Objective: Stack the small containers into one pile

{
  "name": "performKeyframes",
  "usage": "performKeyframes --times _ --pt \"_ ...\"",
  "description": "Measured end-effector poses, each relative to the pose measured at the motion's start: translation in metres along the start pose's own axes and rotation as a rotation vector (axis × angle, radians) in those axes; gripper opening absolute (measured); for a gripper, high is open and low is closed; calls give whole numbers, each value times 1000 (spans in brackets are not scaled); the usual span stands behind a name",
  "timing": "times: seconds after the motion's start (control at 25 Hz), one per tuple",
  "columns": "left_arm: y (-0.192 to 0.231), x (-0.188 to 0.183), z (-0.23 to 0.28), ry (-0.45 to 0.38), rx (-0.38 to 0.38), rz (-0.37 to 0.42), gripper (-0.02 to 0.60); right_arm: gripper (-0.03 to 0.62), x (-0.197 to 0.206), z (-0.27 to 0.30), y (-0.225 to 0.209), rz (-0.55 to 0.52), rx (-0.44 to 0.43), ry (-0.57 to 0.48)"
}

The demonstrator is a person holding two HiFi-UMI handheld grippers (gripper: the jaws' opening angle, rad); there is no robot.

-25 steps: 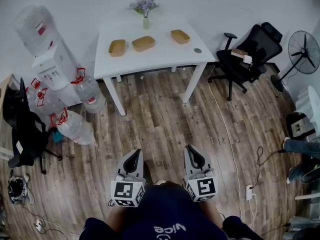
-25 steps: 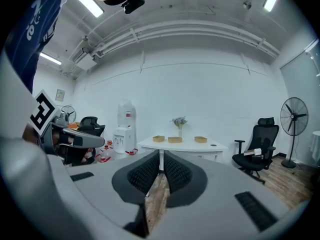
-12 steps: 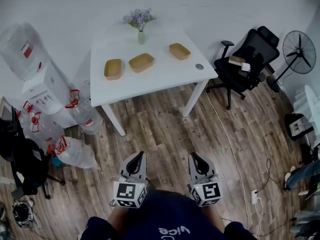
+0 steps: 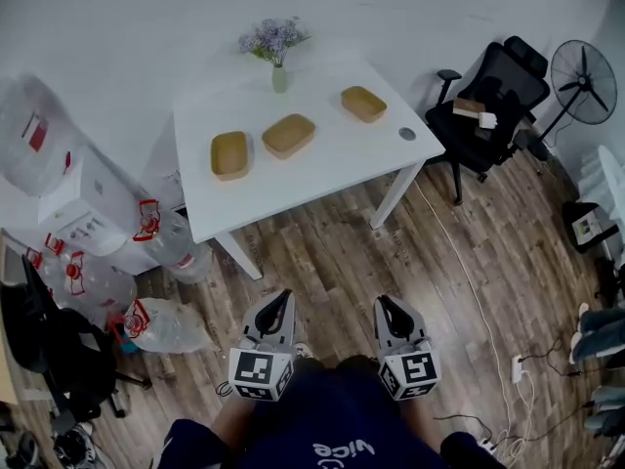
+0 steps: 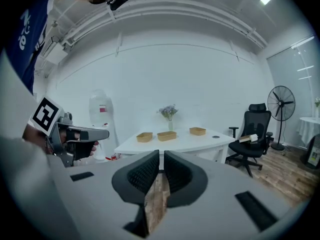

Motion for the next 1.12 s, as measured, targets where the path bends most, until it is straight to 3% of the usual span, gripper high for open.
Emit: performKeyframes --times 0.32,0.48,0.8,1.12 --pt "14 11 10 57 37 10 18 57 11 24 6 32 18 77" --pt "23 10 13 33 82 -13 18 57 5 43 -1 22 33 77" --pt "57 10 57 81 -59 -7 18 57 -12 113 -31 15 -8 89" --pt "89 -8 151 90 -186 -45 18 57 -58 221 -96 -10 -82 107"
Point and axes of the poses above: the fingertips, and each gripper's own axes: z forward along the fingers, y to its left, x out of its underside, the point moved 7 cm from there along -z, backward along the fingers, and after that the axes turned 9 degrees about z, right-handed, at the moved point
